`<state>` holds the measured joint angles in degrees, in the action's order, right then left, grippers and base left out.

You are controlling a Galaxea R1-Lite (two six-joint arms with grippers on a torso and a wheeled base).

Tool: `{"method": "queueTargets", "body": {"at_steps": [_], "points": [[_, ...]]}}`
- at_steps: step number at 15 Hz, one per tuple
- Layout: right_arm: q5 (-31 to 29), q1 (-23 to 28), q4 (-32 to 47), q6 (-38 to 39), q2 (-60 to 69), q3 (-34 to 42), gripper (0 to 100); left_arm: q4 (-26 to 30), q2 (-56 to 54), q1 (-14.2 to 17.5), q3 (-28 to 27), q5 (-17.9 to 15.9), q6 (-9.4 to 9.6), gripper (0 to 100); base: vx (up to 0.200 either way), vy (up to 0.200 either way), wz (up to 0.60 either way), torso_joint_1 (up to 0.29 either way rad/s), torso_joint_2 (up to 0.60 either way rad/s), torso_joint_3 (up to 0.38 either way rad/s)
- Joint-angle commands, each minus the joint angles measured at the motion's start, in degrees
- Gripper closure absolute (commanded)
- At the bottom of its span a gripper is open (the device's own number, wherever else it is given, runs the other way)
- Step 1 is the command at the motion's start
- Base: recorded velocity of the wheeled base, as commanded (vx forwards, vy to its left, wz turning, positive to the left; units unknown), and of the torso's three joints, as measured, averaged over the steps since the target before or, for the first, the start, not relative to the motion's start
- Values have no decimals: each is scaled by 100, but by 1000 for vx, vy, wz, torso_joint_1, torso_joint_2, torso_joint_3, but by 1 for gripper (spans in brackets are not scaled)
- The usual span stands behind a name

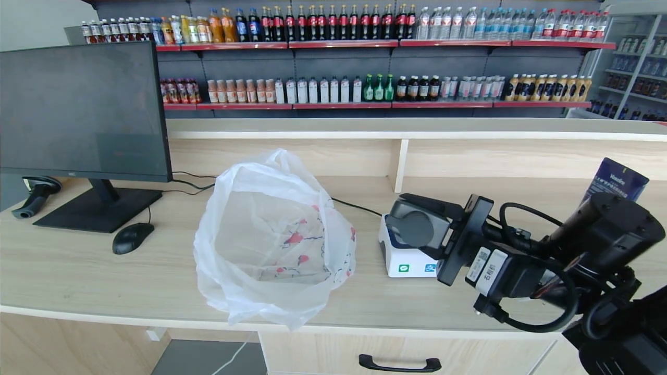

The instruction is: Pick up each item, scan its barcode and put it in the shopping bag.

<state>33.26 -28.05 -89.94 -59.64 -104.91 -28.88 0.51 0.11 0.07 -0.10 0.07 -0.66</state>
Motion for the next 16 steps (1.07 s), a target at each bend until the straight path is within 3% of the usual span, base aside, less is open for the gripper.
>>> {"method": "queueTargets", "body": {"at_steps": [1, 9, 16], "points": [[243, 265, -6, -215, -363, -118, 100, 2, -2, 1, 1, 1, -4, 0, 0, 0, 0, 0, 0, 0], [893, 529, -6, -1103, -1022, -443, 100, 2, -2, 1, 1, 1, -13, 0, 0, 0, 0, 0, 0, 0], [1130, 740, -6, -1314, -1312, -742, 100, 2, -2, 1, 1, 1, -31, 0, 0, 0, 0, 0, 0, 0]]}}
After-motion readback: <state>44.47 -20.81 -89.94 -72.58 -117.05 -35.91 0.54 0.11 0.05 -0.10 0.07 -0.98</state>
